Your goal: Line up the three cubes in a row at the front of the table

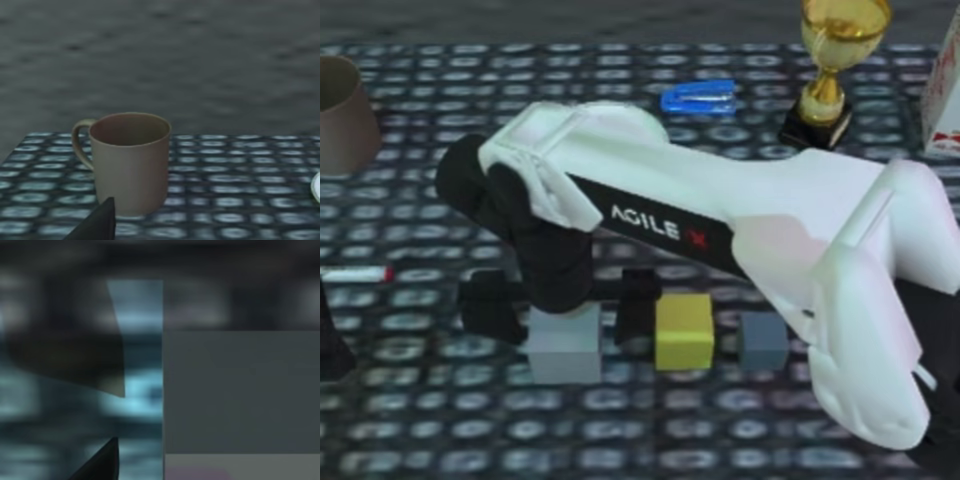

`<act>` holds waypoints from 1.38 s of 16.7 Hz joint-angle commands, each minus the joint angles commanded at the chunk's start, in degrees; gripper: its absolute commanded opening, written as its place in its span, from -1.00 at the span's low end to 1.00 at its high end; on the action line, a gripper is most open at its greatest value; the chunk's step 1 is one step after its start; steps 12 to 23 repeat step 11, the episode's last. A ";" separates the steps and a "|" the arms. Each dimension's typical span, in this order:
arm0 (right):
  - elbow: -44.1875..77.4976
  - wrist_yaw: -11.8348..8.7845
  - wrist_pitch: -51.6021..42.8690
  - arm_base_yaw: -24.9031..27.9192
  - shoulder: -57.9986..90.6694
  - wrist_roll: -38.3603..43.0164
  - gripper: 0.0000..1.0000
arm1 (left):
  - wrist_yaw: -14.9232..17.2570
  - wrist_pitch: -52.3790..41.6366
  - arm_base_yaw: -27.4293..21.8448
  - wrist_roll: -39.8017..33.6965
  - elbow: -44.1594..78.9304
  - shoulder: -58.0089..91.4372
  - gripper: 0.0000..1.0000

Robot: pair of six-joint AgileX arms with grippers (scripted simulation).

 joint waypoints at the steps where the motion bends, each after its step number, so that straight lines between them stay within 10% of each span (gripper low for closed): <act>1: 1.38 0.00 -1.34 0.05 0.32 0.07 1.00 | 0.00 0.00 0.00 0.00 0.00 0.00 1.00; 9: 20.35 0.03 -17.25 0.45 2.85 0.02 1.00 | 0.00 0.00 0.00 0.00 0.00 0.00 1.00; 23: 21.07 0.04 -17.94 0.46 2.87 -0.04 1.00 | 0.00 0.00 0.00 0.00 0.00 0.00 1.00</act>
